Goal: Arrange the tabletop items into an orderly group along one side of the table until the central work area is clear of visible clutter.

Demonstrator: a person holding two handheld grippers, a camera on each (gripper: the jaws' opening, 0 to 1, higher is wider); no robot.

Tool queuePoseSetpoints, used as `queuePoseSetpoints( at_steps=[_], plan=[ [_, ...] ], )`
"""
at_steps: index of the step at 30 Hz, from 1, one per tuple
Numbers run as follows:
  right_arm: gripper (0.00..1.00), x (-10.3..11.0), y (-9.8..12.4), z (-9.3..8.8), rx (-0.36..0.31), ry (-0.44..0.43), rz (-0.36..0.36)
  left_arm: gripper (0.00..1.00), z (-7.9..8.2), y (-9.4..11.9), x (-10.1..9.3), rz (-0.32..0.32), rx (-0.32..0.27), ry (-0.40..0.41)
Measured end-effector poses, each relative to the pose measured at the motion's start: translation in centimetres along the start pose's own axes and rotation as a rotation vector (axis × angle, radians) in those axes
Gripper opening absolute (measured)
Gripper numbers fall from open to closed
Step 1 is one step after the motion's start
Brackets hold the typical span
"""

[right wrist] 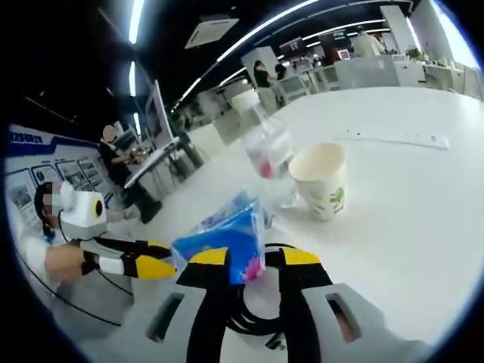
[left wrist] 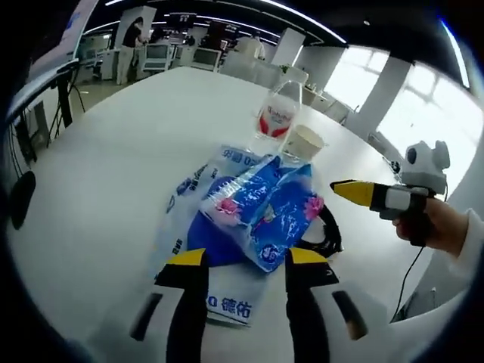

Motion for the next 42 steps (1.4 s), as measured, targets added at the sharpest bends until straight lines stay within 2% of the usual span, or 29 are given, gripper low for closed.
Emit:
queuePoseSetpoints(
  at_steps=[1,2,4,6,9,11,14,16,17,19,21,25,28,30,32,34,36,37,42],
  plan=[
    [0.11,0.1,-0.2,-0.3,0.009,0.002,0.013,0.31,-0.4,-0.2,0.0,0.007,0.026,0.015],
    [0.06,0.3,-0.5,-1.3,0.059,0.001,0.036,0.28,-0.1,-0.5,0.1,0.007,0.008,0.007],
    [0.0,0.1,-0.8,-1.4,0.056,0.007,0.028,0.23,-0.2,-0.5,0.2,0.03,-0.003,0.006],
    [0.0,-0.1,-1.3,-1.4,0.049,0.008,0.045,0.16,-0.3,-0.8,0.4,0.05,-0.017,0.009],
    [0.0,-0.4,-1.7,-1.5,0.075,0.003,0.076,0.02,-0.6,-1.0,0.4,0.067,-0.023,0.034],
    [0.0,-0.7,-1.7,-1.2,0.074,0.001,0.08,0.0,-0.8,-0.8,0.6,0.116,-0.037,0.065],
    [0.0,-1.1,-1.8,-0.6,0.07,-0.034,0.11,0.0,-0.7,-0.8,0.5,0.138,-0.06,0.094],
    [0.0,-0.8,-1.6,0.2,0.058,-0.021,0.149,0.0,-0.8,-0.6,0.5,0.16,-0.062,0.113],
    [0.02,-0.8,-1.4,0.5,0.058,-0.009,0.153,0.0,-0.9,-0.5,0.5,0.174,-0.064,0.129],
    [0.18,-0.8,-0.8,0.9,0.032,-0.013,0.164,0.0,-1.0,-0.4,0.4,0.195,-0.065,0.136],
    [0.29,-0.9,0.0,1.1,0.002,-0.082,0.166,0.0,-1.2,-0.4,0.5,0.212,-0.058,0.144],
    [0.33,-0.2,1.5,0.3,-0.017,-0.111,0.196,0.0,-0.9,-0.1,0.0,0.216,-0.061,0.165],
    [0.37,0.6,1.5,-0.7,0.004,-0.097,0.201,0.0,-0.5,-0.2,-0.4,0.211,-0.054,0.148],
    [0.34,0.3,0.9,-1.9,0.048,-0.082,0.16,0.0,-0.2,-0.4,-1.1,0.189,-0.056,0.139],
    [0.25,-0.6,0.2,-3.2,0.108,-0.076,0.113,0.0,-0.2,-0.5,-1.7,0.174,-0.054,0.12],
    [0.0,-0.4,0.2,-3.5,0.14,-0.08,0.128,0.0,-0.1,-0.4,-2.1,0.163,-0.056,0.121],
    [0.0,-0.2,1.2,-2.9,0.124,-0.068,0.131,0.0,0.0,0.2,-2.4,0.151,-0.075,0.132],
    [0.0,0.3,1.7,-2.6,0.116,-0.068,0.161,0.0,0.0,0.4,-2.5,0.142,-0.082,0.144],
    [0.0,0.4,4.9,-2.4,0.097,-0.115,0.081,0.0,0.3,1.2,-4.7,0.048,-0.096,0.121]
  ],
)
Point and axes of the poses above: the point that each gripper's makers call its tool centre point, and the gripper's own axes: y roughly backward along the fingers, x roughly to its left, z roughly out of its top, the point moved 2 cm from there along y, roughly backward along the fingers, and after that the axes turned 3 degrees about x, right-handed, at the moved point
